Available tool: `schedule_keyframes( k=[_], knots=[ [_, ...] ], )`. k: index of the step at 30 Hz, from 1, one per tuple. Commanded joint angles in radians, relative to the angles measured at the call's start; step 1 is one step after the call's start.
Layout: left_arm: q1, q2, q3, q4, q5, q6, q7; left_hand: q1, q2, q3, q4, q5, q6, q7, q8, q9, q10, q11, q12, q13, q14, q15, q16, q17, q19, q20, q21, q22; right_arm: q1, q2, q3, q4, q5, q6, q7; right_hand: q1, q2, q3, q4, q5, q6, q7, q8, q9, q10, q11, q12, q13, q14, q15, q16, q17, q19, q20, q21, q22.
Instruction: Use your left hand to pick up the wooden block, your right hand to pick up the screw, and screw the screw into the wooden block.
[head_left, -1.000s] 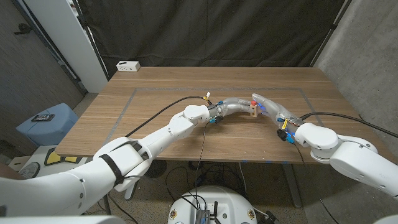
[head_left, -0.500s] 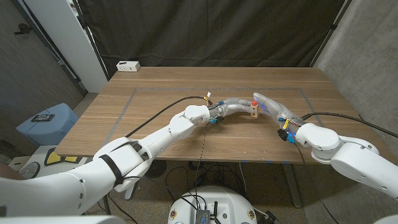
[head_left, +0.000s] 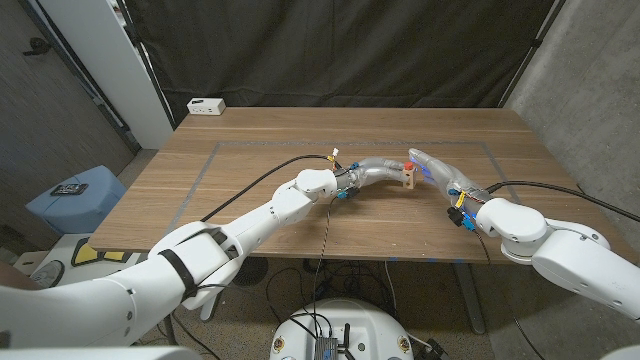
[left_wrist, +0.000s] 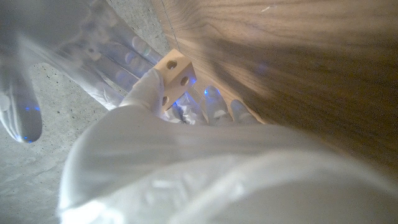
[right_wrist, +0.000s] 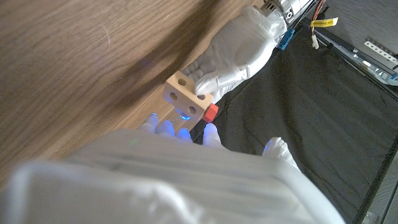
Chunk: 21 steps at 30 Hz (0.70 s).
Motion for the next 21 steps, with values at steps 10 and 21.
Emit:
schedule_keyframes(
  k=[10, 21],
  knots=[
    [0.015, 0.019, 0.000, -0.041, 0.000, 0.016, 0.010, 0.004, 0.010, 0.003, 0.005, 0.006, 0.009, -0.002, 0.003, 0.004, 0.004, 0.001, 0.006, 0.004, 0.008, -0.063, 0.005, 0.002, 0.007, 0.004, 0.006, 0.004, -0.016, 0.001, 0.006, 0.005, 0.012, -0.004, 0.003, -0.008, -0.002, -0.002, 0.007, 0.004, 0.000, -0.007, 0.006, 0.001, -0.187, -0.002, 0.002, 0.002, -0.204, 0.005, 0.006, 0.002, -0.004, 0.006, 0.006, 0.003],
    [0.023, 0.025, 0.001, -0.057, -0.002, 0.024, 0.013, 0.003, 0.010, 0.003, 0.005, 0.006, 0.011, -0.002, 0.004, 0.004, 0.006, 0.000, 0.007, 0.004, 0.008, -0.062, 0.004, 0.002, 0.007, 0.005, 0.006, 0.004, -0.032, 0.003, 0.011, -0.004, 0.012, 0.003, -0.004, -0.008, -0.002, -0.002, 0.007, 0.004, 0.001, -0.006, 0.007, 0.001, -0.187, -0.004, 0.002, 0.002, -0.203, 0.005, 0.006, 0.002, -0.004, 0.006, 0.005, 0.003]
  ],
)
